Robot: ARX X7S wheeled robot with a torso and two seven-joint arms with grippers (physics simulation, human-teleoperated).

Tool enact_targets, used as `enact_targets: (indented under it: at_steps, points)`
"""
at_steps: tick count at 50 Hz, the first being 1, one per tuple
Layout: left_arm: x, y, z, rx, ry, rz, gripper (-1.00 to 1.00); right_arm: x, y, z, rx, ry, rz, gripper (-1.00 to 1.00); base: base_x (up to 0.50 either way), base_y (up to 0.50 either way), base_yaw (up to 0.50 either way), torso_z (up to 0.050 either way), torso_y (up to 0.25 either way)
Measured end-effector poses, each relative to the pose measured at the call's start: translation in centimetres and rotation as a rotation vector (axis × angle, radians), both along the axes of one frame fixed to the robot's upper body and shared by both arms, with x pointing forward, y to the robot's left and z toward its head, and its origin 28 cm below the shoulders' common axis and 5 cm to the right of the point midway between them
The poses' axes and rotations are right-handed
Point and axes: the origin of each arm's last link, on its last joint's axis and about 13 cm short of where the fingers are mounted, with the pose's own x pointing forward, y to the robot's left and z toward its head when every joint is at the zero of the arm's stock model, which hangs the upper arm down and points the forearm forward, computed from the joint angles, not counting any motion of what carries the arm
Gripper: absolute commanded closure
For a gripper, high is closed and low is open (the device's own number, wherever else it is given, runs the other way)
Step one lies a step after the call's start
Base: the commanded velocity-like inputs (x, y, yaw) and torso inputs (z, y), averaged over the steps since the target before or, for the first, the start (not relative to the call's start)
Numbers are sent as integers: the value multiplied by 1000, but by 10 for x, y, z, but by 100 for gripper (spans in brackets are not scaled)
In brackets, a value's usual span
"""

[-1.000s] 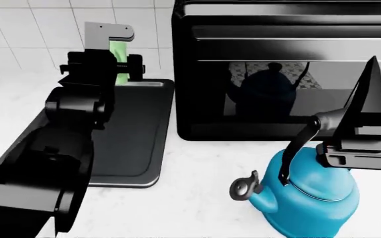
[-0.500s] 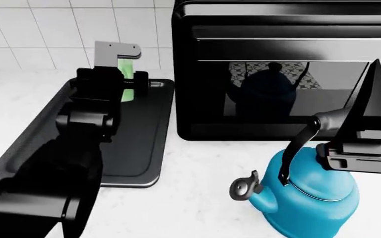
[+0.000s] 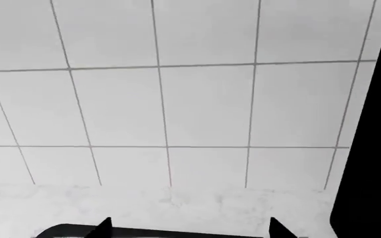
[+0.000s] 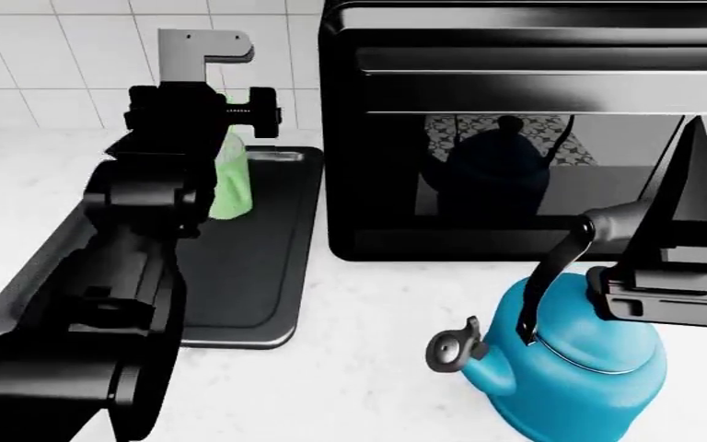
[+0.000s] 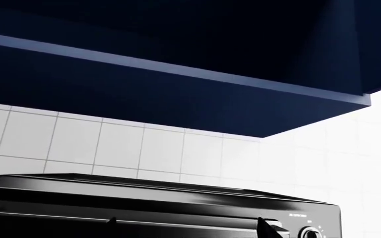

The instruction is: Pick the kettle from the counter and place it on the tray. Then pick the mug from the cabinet and place it on the tray. Then close the cabinet doors.

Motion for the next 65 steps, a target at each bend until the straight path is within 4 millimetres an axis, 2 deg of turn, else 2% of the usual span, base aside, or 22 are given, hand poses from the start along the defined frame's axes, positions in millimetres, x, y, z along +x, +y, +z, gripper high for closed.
enact_targets:
  at_steps: [5,11,16,22,29,35,45,54,65]
  points:
    - [-16,5,30,-38,-69,-56,-100,-1,0,-1,2,-2,3,-100,0,0,0,0,0]
    - [-54,11,66,-61,-196,-148,-100,-2,0,-3,4,-2,6,-100,0,0,0,0,0]
    - [-88,16,78,-66,-263,-224,-100,-2,0,-4,6,-1,7,-100,0,0,0,0,0]
    - [-131,22,84,-65,-314,-330,-100,-3,-1,-4,11,1,6,-100,0,0,0,0,0]
    - [-179,32,79,-101,-362,-428,-100,-3,-1,-5,16,3,3,-100,0,0,0,0,0]
    - [-221,36,66,-79,-409,-537,-100,-3,-1,-5,19,7,-1,-100,0,0,0,0,0]
    - [-275,23,37,-7,-421,-735,-100,-3,-2,-4,23,8,-14,-100,0,0,0,0,0]
    - [-298,2,15,28,-356,-893,-100,-1,-7,-2,29,-4,-41,-100,0,0,0,0,0]
    - [-301,-22,6,70,-305,-1043,-100,0,-15,3,42,-37,-101,-100,0,0,0,0,0]
